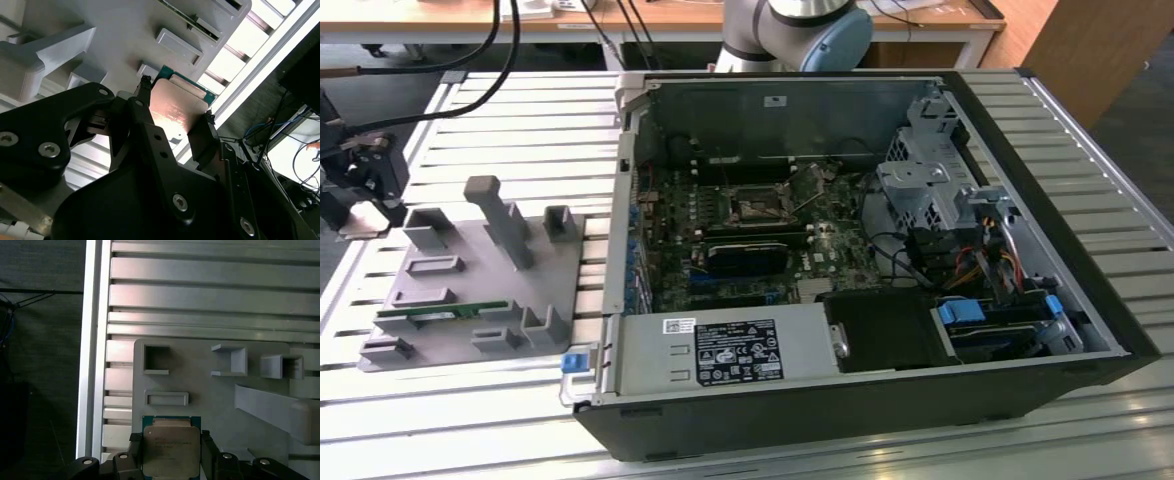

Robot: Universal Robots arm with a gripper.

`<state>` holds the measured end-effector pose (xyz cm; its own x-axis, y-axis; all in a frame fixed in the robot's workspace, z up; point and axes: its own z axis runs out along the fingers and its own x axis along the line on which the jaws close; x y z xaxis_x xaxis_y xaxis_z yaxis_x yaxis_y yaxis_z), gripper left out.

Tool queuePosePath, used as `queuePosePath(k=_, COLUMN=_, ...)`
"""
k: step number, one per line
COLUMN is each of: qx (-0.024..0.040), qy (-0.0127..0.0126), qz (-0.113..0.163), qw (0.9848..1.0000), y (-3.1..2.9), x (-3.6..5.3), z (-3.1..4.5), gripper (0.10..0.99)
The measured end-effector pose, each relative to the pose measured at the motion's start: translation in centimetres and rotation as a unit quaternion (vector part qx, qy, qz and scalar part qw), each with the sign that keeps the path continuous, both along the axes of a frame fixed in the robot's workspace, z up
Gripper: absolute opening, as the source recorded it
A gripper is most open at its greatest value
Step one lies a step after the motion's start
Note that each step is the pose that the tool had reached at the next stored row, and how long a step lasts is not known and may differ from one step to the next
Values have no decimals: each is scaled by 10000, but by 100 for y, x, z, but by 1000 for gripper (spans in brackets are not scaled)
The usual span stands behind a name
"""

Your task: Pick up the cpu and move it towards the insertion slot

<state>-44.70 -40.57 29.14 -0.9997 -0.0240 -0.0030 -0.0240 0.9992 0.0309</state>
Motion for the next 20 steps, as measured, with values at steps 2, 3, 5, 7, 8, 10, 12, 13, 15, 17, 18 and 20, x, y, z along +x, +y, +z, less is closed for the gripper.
queuePosePath(k=2, qx=0, qy=0, qz=0, qw=10000, y=0, x=0, z=10, gripper=545)
queuePosePath(k=3, qx=0, qy=0, qz=0, qw=10000, y=0, x=0, z=13, gripper=545)
queuePosePath(k=5, qx=0, qy=0, qz=0, qw=10000, y=0, x=0, z=22, gripper=545)
queuePosePath(k=7, qx=0, qy=0, qz=0, qw=10000, y=0, x=0, z=30, gripper=545)
queuePosePath(k=8, qx=0, qy=1, qz=0, qw=10000, y=0, x=0, z=36, gripper=545)
queuePosePath(k=10, qx=0, qy=1, qz=0, qw=10000, y=0, x=0, z=46, gripper=545)
queuePosePath(k=12, qx=0, qy=1, qz=0, qw=10000, y=0, x=0, z=58, gripper=545)
queuePosePath(k=13, qx=0, qy=1, qz=0, qw=10000, y=0, x=0, z=65, gripper=545)
queuePosePath(k=15, qx=0, qy=0, qz=0, qw=10000, y=0, x=0, z=76, gripper=545)
queuePosePath(k=17, qx=0, qy=0, qz=0, qw=10000, y=0, x=0, z=89, gripper=545)
queuePosePath(k=18, qx=0, qy=0, qz=0, qw=10000, y=0, x=0, z=94, gripper=545)
queuePosePath(k=20, qx=0, qy=0, qz=0, qw=10000, y=0, x=0, z=107, gripper=545)
